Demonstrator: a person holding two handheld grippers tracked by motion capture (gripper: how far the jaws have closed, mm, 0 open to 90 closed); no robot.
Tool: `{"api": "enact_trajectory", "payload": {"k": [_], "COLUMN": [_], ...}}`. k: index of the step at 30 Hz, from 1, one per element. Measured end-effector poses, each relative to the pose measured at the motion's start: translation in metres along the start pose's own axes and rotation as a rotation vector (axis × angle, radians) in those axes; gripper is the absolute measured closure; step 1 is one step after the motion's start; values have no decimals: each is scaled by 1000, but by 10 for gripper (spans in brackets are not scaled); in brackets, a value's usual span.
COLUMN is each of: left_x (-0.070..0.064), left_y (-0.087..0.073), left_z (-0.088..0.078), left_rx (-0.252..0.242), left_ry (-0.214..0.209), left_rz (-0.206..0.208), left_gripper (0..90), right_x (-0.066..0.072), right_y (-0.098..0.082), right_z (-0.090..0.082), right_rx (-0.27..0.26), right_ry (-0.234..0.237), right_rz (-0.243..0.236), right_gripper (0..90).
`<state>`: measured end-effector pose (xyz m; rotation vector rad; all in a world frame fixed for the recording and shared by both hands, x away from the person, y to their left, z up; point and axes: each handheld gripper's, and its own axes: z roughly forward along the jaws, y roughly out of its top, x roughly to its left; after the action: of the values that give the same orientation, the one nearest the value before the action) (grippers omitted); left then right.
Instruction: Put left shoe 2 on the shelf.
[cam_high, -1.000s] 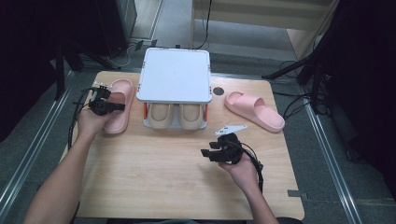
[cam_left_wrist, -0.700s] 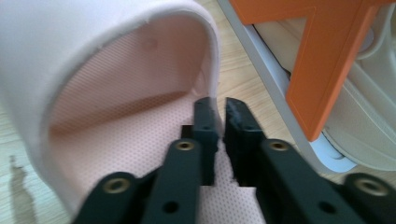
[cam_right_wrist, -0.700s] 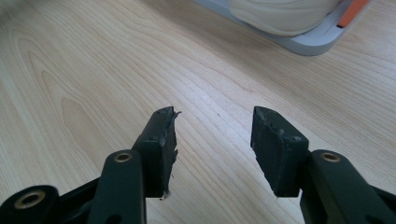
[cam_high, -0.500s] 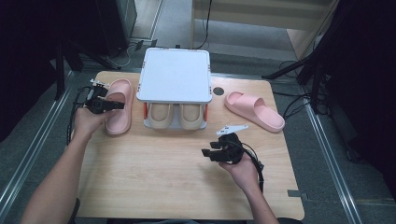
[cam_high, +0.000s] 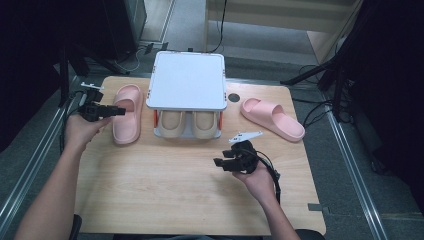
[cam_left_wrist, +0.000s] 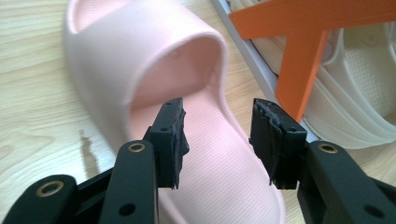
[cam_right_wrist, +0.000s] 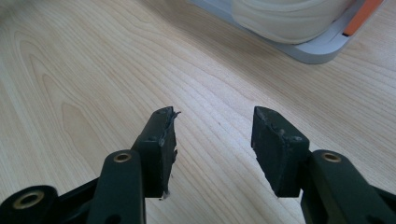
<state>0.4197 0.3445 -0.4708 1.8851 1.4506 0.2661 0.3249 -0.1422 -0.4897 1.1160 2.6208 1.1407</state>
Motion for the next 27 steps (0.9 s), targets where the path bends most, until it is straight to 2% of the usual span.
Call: {"api": "enact_trajectory", "payload": {"k": [6, 12, 19, 23, 27], "left_x": [14, 30, 44, 50, 53], "left_y": [-5, -9, -9, -11, -12], "left_z": [-9, -10, 0, 8, 15], "left_rx": [-14, -18, -17, -27, -38], "left_ry": [14, 40, 64, 72, 56], "left_rz": [-33, -59, -96, -112, -128], "left_gripper": [535, 519, 492, 491, 490], "right_x": [0, 0, 0, -1, -2], "right_y": [2, 1, -7, -11, -16], "right_z": [1, 2, -4, -8, -12], "right_rx": [3, 8, 2, 2, -3], "right_ry": [-2, -4, -18, -32, -44], "right_rz": [-3, 4, 11, 33, 42], "right_gripper": [505, 504, 503, 503, 503]}}
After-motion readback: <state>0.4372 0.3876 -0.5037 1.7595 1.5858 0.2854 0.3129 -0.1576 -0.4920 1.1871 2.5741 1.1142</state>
